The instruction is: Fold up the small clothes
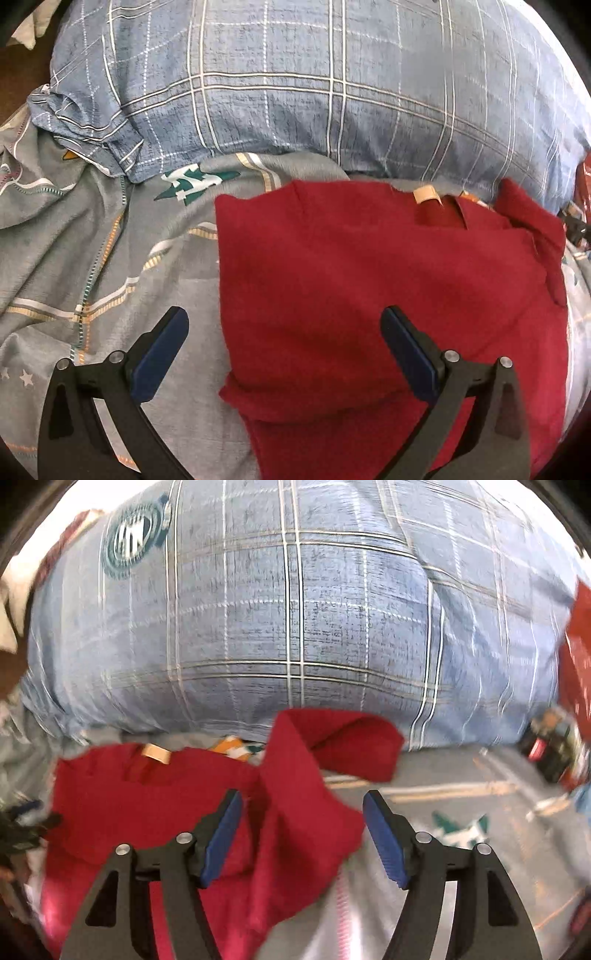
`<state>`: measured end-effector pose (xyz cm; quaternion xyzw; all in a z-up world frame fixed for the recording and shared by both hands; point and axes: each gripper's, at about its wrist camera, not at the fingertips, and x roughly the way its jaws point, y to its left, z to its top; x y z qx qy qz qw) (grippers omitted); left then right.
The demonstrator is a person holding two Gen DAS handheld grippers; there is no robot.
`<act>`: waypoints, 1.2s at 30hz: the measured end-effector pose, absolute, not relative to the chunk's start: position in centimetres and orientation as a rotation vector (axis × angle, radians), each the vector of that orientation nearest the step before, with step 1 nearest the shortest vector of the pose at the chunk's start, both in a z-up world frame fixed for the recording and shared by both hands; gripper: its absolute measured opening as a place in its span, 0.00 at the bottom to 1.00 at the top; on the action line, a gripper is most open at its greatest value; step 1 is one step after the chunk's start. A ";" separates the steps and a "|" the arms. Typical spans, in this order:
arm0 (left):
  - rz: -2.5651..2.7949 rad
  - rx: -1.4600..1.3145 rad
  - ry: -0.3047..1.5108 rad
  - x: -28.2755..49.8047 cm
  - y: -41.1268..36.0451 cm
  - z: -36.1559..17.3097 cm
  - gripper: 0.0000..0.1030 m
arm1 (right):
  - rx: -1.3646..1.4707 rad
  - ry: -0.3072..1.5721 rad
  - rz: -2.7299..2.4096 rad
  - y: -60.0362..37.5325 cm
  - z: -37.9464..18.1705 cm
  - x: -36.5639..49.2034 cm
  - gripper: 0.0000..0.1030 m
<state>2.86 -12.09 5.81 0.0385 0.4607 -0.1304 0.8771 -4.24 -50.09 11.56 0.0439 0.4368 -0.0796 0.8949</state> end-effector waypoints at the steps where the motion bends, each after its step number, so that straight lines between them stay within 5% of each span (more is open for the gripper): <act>1: -0.269 0.075 0.963 3.1 -11.9 5.9 1.00 | 0.060 0.918 -0.153 -49.7 11.3 -3.6 0.68; 7: -0.248 0.034 0.972 3.8 -11.0 5.6 1.00 | -0.191 1.008 -0.120 -46.9 7.0 1.0 0.66; 8: -0.247 0.027 0.973 3.9 -10.8 5.6 1.00 | -0.242 1.012 -0.143 -46.7 5.9 2.1 0.60; 10: -0.242 0.026 0.974 3.9 -10.6 5.5 1.00 | -0.260 1.049 -0.168 -47.1 4.1 3.7 0.17; 15: -0.219 -0.015 0.939 4.1 -9.3 6.7 1.00 | 0.031 0.976 -0.114 -50.1 7.5 2.4 0.10; 24: -0.124 -0.146 0.856 4.5 -4.6 9.0 1.00 | 0.310 0.755 0.641 -44.5 19.5 -5.7 0.17; 26: -0.100 -0.177 0.843 4.6 -3.8 9.1 1.00 | 0.244 0.783 0.681 -42.3 19.1 -4.8 0.39; 27: -0.087 -0.197 0.842 4.7 -3.2 9.0 1.00 | 0.194 0.805 0.619 -41.6 18.7 -4.2 0.59; 31: -0.094 -0.249 0.874 5.0 -2.8 8.5 1.00 | 0.116 0.954 0.216 -43.0 15.1 -1.0 0.59; 36: -0.130 -0.193 0.866 4.8 -4.6 9.0 1.00 | 0.303 0.907 0.249 -44.6 14.8 -2.8 0.61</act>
